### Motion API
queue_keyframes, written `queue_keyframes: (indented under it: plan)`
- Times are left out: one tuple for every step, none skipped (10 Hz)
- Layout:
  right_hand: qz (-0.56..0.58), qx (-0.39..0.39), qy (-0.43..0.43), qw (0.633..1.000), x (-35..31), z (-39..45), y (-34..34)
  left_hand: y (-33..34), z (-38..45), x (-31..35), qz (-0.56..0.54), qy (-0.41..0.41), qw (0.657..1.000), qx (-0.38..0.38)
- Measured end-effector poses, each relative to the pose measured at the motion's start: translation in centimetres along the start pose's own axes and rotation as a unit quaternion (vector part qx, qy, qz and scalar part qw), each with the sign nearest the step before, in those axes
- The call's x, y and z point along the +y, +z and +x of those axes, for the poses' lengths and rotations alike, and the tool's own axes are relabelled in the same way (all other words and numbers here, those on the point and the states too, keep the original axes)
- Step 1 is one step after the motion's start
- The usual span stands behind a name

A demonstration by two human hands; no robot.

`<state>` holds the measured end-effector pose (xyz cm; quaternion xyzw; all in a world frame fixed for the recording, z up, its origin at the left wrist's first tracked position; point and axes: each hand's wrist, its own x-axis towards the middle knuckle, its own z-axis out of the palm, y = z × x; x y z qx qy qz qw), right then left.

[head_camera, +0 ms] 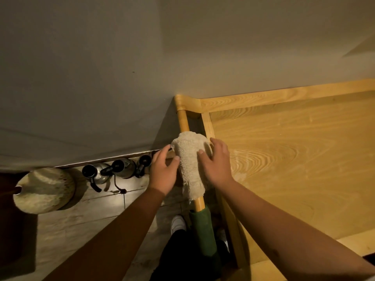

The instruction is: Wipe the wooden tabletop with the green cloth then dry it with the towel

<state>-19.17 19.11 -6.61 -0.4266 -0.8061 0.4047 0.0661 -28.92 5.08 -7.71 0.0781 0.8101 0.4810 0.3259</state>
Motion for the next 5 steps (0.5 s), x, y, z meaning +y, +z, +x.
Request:
queue_keyframes:
  plan:
    - [0.040,-0.109,-0.034,0.993,-0.6,-0.9,0.9,0.8,-0.8,1.1,-0.106,0.004,0.990,-0.091]
    - [0.183,-0.209,0.048,0.959,-1.9,-0.1,1.6,1.3,-0.2,1.8,-0.157,-0.043,0.975,-0.152]
    - [0.241,-0.223,0.093,0.940,-2.3,0.4,1.8,1.1,0.1,1.7,-0.129,-0.053,0.971,-0.197]
    - [0.196,-0.211,0.118,0.950,-2.0,-0.5,0.8,0.3,-0.6,1.1,-0.116,-0.031,0.974,-0.190]
    - [0.157,-0.183,0.115,0.964,-0.6,-2.4,-0.7,-0.4,-1.8,0.8,-0.027,-0.011,0.990,-0.136]
